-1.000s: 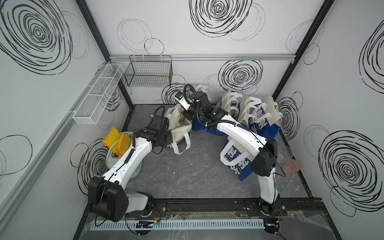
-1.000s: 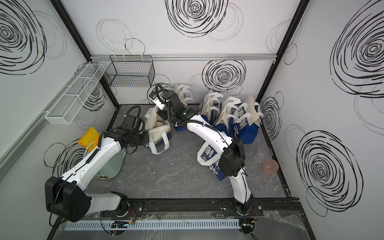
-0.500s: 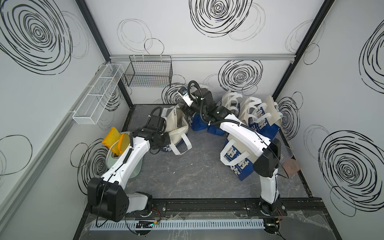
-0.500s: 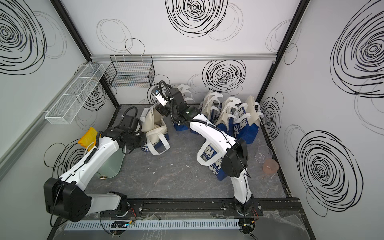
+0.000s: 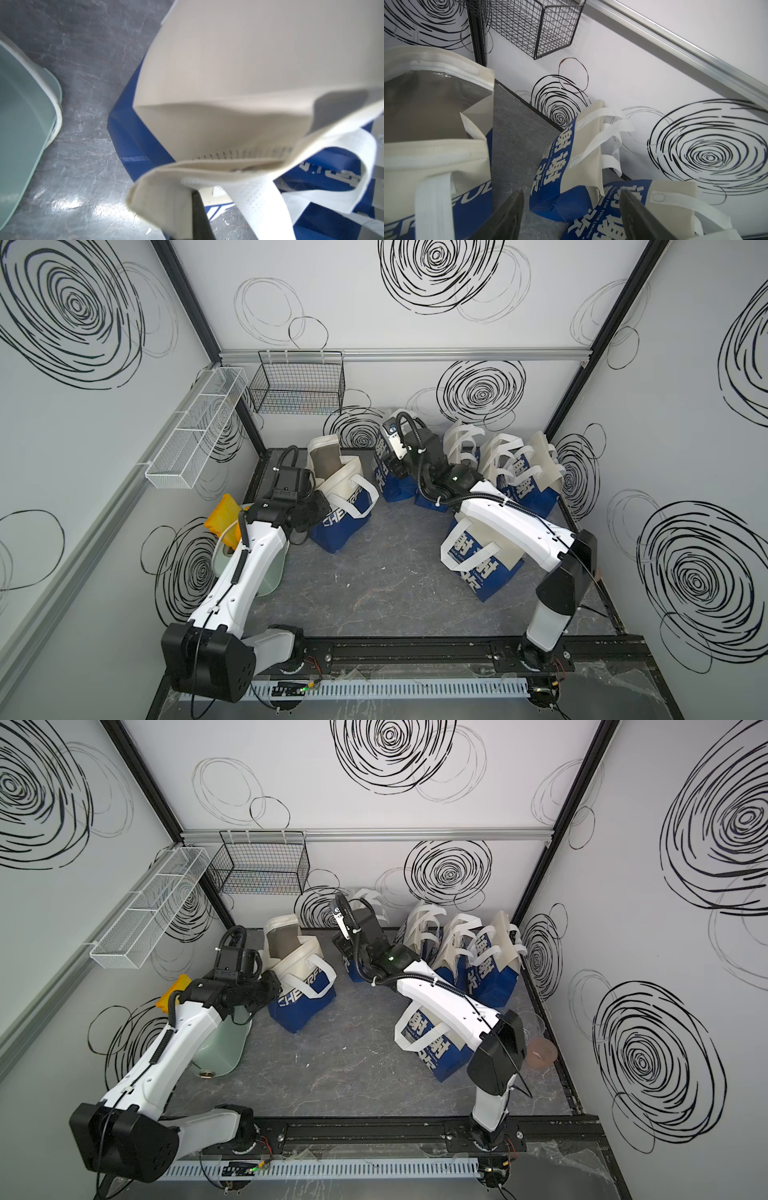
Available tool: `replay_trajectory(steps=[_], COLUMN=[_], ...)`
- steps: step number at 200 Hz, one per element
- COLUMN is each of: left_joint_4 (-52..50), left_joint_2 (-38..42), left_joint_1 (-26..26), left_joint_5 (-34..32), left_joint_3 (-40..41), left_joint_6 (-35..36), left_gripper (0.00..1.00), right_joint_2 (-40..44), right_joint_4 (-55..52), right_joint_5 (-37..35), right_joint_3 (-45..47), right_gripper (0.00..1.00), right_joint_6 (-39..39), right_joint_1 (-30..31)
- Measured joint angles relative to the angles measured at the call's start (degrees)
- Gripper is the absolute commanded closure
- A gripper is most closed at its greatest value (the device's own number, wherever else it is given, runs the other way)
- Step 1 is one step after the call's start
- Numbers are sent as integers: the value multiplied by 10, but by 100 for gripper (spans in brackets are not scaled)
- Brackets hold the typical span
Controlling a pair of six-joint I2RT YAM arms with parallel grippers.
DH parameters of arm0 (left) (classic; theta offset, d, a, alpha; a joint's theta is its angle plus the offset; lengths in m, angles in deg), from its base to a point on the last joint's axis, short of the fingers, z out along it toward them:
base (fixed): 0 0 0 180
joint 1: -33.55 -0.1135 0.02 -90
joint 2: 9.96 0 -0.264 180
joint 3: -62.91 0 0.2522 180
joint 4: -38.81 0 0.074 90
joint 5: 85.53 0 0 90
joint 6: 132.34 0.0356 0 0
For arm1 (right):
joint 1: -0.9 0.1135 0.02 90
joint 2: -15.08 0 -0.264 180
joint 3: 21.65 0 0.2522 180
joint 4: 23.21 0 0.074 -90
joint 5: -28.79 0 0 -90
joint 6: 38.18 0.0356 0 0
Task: Open the takeout bag
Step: Place the takeout bag at the center of the board.
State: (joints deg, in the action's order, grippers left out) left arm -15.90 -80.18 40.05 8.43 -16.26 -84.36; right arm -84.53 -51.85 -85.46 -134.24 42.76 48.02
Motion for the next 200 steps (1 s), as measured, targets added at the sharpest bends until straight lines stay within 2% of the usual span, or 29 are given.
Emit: replay_trajectory(steps=[47,84,143,200], left_joint_4=[114,194,263,301], left_joint_2=[19,8,-79,-111], left_joint_1=[31,75,87,100], left_joint_5=[-83,-146,-212,-282], left_joint_3=[60,78,60,26], left_joint_6=[-40,-38,-7,29], left_gripper=[100,100,100,100], right_joint_2=[108,165,192,218], right_joint_4=[12,21,17,16], right_joint_5=[-16,-17,-10,-2], right_joint_3=[116,176,220,248], right_gripper=[25,24,23,23], right_joint_6=[29,26,24,22], right_joint_1=[-1,-1,-1,-1])
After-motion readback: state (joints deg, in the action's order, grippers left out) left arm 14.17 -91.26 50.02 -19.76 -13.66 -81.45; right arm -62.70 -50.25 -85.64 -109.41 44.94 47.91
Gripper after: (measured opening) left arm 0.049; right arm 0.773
